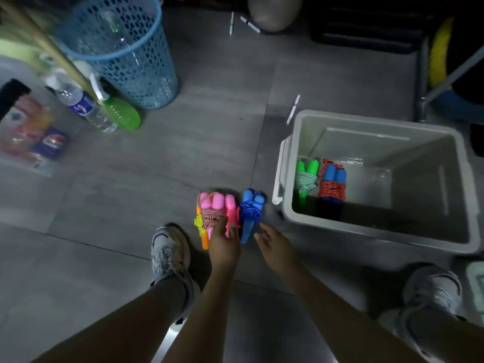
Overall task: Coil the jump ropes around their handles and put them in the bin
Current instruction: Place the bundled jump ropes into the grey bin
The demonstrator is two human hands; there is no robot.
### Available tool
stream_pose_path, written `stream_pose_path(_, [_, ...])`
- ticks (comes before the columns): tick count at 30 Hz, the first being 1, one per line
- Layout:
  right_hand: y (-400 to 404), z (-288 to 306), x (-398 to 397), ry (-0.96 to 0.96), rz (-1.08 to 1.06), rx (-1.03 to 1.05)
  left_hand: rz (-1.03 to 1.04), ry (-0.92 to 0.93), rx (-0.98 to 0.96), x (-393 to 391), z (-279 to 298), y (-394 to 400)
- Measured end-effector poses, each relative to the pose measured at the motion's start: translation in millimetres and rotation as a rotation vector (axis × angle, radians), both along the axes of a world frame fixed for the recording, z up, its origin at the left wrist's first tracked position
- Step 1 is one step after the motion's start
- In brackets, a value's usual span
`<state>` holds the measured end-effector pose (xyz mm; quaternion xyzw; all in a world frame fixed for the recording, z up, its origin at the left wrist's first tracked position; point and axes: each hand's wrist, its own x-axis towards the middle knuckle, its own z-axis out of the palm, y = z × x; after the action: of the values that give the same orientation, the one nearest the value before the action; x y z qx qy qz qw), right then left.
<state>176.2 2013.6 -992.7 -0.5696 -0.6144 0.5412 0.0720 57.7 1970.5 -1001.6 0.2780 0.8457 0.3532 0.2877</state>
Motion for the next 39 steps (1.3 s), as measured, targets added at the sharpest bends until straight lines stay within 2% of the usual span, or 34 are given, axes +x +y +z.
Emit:
stream_pose_path(4, [11,-39,-18,-0.029,-0.121,-0.175,0.003,0.018,-0.114,-3,-41,-4])
stream_pose_path(6, [14,-57,-25,-0.022,-0.191,-0.255,0.114,0.004,-0.096,3,-50,-5])
stream_pose_path(8, [16,-69,-33,0.082,-0.299,-0.31,0.211,0.006,-0.091,5,-55,-2])
stream_pose_path(11, [21,-83,-42,0.217,-0.475,-0.346,0.242,-0.006,-0.09,4,-63,3])
stream_pose_path(15, [24,-98,-47,0.274,-0.457,-0.433,0.206,-0.075,-0.133,2,-80,7])
stream_pose_path(18, [24,-101,-43,0.3,-0.438,-0.453,0.259,-0.116,-0.109,2,-93,4])
stream_pose_path(20, [24,-102,-37,0.37,-0.483,-0.467,0.339,-0.302,-0.04,5,-88,8])
stream_pose_path(23, [18,-99,-24,0.349,-0.545,-0.486,0.411,-0.441,0.091,9,-85,13])
stream_pose_path(26, [12,-94,-10,0.294,-0.489,-0.399,0.547,-0.782,0.096,13,-75,19])
stream_pose_path(27, [12,-91,-7,0.288,-0.48,-0.386,0.575,-0.833,0.067,13,-78,21])
stream_pose_path(32, [12,-88,10,0.251,-0.482,-0.333,0.544,-0.797,-0.055,3,-83,28])
stream_pose_path(34, [9,-81,17,0.247,-0.499,-0.331,0.452,-0.741,0.001,9,-82,23])
stream_pose_path(36, [4,-69,24,0.235,-0.491,-0.332,0.413,-0.688,-0.018,20,-70,12])
stream_pose_path(39, [-12,-52,42,0.222,-0.492,-0.306,0.412,-0.743,-0.092,40,-43,-8])
